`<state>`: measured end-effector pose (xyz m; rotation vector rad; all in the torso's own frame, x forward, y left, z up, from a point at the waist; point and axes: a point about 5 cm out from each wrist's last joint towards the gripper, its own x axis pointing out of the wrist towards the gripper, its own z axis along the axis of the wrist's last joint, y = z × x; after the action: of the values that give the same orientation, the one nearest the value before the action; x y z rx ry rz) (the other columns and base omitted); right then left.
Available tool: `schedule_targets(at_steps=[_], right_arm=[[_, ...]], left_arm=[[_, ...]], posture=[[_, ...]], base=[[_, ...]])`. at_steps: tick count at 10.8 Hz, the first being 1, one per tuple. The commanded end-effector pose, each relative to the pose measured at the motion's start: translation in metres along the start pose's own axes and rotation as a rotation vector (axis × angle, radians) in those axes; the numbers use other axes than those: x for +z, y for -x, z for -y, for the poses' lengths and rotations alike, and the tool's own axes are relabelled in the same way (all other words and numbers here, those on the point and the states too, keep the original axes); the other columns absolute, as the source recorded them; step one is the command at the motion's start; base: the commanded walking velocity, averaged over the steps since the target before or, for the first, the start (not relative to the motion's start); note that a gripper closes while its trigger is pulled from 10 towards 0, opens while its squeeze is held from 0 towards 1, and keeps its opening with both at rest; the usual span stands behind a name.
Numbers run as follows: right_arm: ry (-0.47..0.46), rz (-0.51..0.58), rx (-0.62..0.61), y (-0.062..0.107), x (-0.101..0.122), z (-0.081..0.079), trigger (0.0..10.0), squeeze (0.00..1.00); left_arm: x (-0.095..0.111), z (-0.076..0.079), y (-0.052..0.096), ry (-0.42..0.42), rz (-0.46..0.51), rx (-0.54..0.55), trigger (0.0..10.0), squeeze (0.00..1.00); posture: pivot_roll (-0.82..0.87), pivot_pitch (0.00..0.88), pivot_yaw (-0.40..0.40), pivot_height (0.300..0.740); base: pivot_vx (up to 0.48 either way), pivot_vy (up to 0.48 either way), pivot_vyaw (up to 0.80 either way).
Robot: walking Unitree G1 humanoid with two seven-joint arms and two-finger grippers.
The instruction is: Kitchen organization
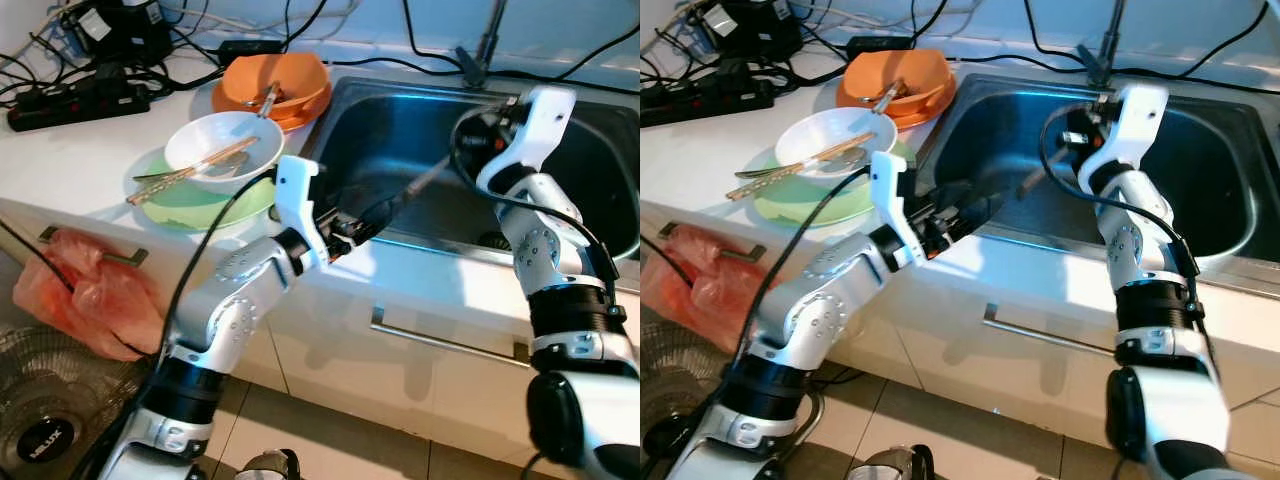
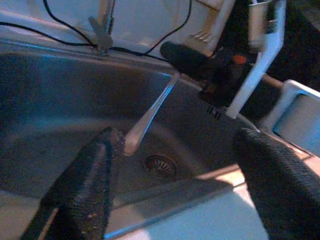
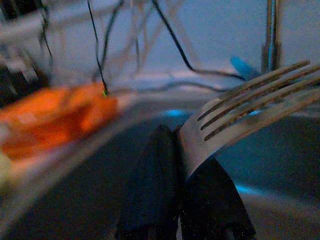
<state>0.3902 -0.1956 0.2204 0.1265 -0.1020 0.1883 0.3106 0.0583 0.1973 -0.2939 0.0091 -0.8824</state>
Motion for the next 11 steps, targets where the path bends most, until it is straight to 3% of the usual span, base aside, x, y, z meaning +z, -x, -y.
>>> schedule_targets(at_steps=[1,4,6,7,8,9,11], right_arm=[[0.081,-0.029,-0.017,-0.002,0.000,0.007,0.0,0.00],[0.212,-0.182,-0.005,0.001,-0.024,0.021,0.0,0.00],[0.235,-0.244,0.008,0.004,-0.035,0.025,0.0,0.00],[0.227,-0.253,0.036,0.003,-0.035,0.024,0.0,0.00],[0.230,-0.255,0.045,0.002,-0.035,0.023,4.1,0.23],[0.236,-0.270,0.063,0.002,-0.037,0.023,10.0,1.00],[0.246,-0.287,0.067,0.003,-0.038,0.025,10.0,1.00]], left_arm=[[0.001,-0.001,0.007,-0.039,-0.011,-0.015,10.0,1.00],[0.000,-0.007,0.020,-0.144,-0.090,-0.043,10.0,1.00],[-0.002,-0.005,0.021,-0.161,-0.118,-0.077,10.0,1.00],[-0.002,-0.005,0.022,-0.122,-0.111,-0.084,10.0,1.00],[-0.003,-0.007,0.024,-0.122,-0.110,-0.077,10.0,0.86],[-0.004,-0.009,0.026,-0.130,-0.113,-0.070,10.0,0.76],[-0.004,-0.009,0.026,-0.136,-0.118,-0.071,10.0,0.75]], posture=[[0.08,0.100,0.094,0.740],[0.09,0.100,0.105,0.740],[0.10,0.101,0.108,0.740],[0.10,0.102,0.106,0.740],[0.10,0.102,0.106,0.740],[0.10,0.106,0.106,0.740],[0.10,0.109,0.106,0.740]], base=[[0.000,0.000,0.00],[0.000,0.000,0.00],[0.000,0.000,0.00],[0.000,0.000,0.00],[0.000,0.000,0.00],[0.000,0.000,0.00],[0.000,0.000,0.00]])
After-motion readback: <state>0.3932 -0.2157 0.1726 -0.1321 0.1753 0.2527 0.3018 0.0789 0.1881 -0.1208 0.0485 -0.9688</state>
